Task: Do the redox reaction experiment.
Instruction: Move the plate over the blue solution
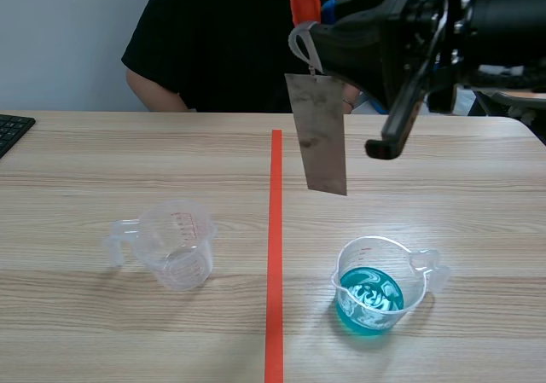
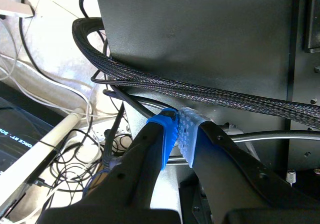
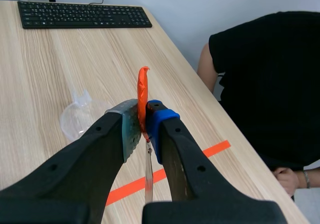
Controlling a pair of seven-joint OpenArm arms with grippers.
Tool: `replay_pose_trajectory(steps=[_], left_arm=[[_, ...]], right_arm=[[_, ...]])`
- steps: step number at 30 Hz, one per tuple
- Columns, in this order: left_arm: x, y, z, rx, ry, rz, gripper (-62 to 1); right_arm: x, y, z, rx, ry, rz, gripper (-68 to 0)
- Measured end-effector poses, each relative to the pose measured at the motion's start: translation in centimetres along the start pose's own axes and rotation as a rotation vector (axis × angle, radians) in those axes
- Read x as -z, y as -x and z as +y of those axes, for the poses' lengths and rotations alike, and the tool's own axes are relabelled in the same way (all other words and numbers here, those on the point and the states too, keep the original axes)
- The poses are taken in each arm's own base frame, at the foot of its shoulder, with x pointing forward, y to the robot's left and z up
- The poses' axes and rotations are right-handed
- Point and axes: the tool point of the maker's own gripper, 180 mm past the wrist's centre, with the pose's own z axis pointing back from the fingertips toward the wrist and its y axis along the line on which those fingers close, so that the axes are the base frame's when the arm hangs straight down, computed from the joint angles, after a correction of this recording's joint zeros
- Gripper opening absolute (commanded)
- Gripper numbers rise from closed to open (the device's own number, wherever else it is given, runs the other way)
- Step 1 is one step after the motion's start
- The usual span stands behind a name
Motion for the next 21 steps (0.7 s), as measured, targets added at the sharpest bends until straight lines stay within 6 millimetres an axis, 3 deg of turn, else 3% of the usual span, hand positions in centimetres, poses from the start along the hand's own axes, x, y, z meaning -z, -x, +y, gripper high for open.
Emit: replay_pose_trajectory(steps=[11,16,21], left_arm=[[0.0,0.0,0.0,0.0,0.0,0.0,-56.7],[0.0,0.0,0.0,0.0,0.0,0.0,-56.7],[0.0,0.0,0.0,0.0,0.0,0.0,-56.7]], right_arm=[[-4.9,1.7,-1.9,0.019,0.061,0.048,-66.9],[-6.2,2.1,-2.9,0.057,0.13,0.049,-66.9],[-6.8,3.3,-2.4,0.115,0.153,0.07,-66.9]])
